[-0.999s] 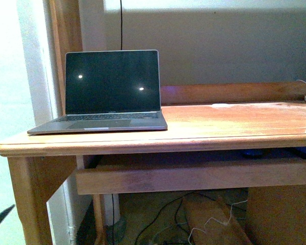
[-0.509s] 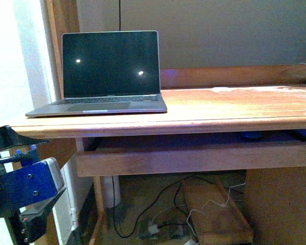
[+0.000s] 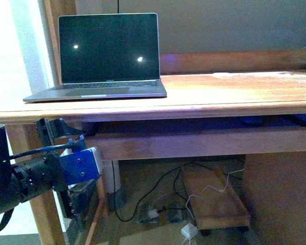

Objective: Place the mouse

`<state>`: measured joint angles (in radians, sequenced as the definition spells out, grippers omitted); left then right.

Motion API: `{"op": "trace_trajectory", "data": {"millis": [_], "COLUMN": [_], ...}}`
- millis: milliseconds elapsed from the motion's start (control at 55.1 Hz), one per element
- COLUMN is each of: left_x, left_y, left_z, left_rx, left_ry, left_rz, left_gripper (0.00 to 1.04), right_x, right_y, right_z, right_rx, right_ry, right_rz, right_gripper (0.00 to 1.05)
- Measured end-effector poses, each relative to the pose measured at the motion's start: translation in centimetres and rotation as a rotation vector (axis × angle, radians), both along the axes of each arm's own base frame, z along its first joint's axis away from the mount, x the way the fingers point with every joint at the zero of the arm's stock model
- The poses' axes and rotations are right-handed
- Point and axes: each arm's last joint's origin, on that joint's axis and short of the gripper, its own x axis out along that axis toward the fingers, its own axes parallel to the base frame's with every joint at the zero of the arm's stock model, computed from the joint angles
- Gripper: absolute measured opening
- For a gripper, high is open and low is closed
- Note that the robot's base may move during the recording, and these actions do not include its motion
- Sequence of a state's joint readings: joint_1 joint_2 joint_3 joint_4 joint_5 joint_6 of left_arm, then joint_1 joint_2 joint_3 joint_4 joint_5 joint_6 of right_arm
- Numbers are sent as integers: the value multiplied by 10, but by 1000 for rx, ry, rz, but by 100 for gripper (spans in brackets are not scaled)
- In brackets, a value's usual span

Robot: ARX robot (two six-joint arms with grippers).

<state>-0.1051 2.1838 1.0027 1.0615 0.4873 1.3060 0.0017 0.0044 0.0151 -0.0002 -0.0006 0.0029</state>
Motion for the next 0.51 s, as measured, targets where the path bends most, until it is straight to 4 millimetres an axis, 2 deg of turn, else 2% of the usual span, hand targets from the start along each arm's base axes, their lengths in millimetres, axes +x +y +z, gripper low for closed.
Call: {"op": "trace_trajectory", "data": {"millis": [163, 291, 400, 509], "left_x": [2, -6, -23, -57], "left_y": [1, 1, 2, 2], "left_z": [-3, 8, 19, 30], "left_rx": [9, -1, -19, -91], "left_ry": [86, 282, 466, 636], "left_rz": [35, 76, 67, -1], "left_gripper": [97, 97, 97, 97], "right_x": [0, 0, 0, 0], "right_y": [0, 0, 0, 0], "right_z": [0, 0, 0, 0], "right_rx": [0, 0, 0, 0], "right_ry": [0, 0, 0, 0], "right_rz": [0, 0, 0, 0], "right_gripper": [97, 97, 97, 97]}}
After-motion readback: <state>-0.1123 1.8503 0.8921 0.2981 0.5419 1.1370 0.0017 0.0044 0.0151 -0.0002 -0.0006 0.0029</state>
